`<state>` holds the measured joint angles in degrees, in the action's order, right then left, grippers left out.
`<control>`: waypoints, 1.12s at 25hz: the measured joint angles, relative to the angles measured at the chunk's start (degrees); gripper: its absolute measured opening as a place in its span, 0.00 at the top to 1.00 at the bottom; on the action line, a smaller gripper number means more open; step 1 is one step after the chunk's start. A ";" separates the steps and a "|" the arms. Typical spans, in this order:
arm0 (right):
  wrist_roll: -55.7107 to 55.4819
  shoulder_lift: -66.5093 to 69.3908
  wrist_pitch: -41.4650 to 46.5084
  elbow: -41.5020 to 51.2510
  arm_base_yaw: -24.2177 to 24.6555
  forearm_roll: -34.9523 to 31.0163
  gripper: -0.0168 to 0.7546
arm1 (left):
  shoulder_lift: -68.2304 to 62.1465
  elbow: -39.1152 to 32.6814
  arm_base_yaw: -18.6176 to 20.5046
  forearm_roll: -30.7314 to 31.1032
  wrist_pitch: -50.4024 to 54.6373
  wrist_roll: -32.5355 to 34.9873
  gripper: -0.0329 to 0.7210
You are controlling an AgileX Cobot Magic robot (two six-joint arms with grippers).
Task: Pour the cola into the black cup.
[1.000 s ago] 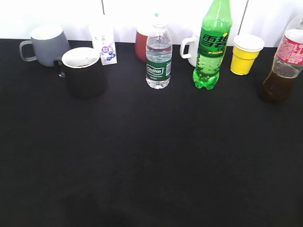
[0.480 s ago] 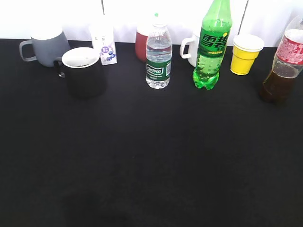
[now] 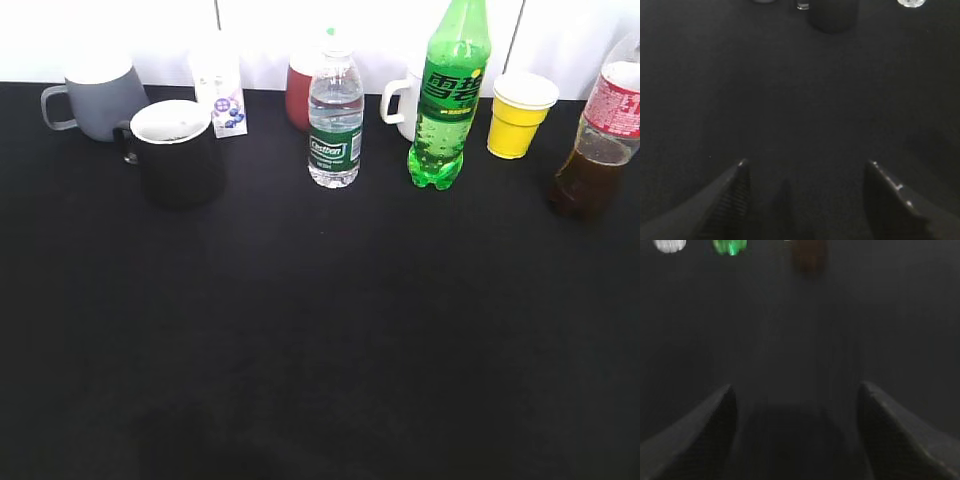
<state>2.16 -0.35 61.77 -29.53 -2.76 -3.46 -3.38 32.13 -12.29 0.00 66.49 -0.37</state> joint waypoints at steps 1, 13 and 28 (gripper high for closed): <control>-0.06 -0.07 -0.76 0.32 0.00 0.01 0.25 | 0.12 -0.13 0.00 0.00 -0.19 0.00 0.24; -0.30 -0.13 -2.01 0.56 0.00 -0.11 0.25 | 0.24 -2.50 0.06 -0.41 -5.36 0.00 0.29; -0.35 -0.22 -2.07 0.56 8.94 -1.13 0.25 | 3.80 -2.55 15.18 0.31 -5.52 -0.05 0.50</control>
<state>1.81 -0.57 59.69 -28.97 6.18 -4.59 0.42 29.58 2.89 0.31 60.97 -0.42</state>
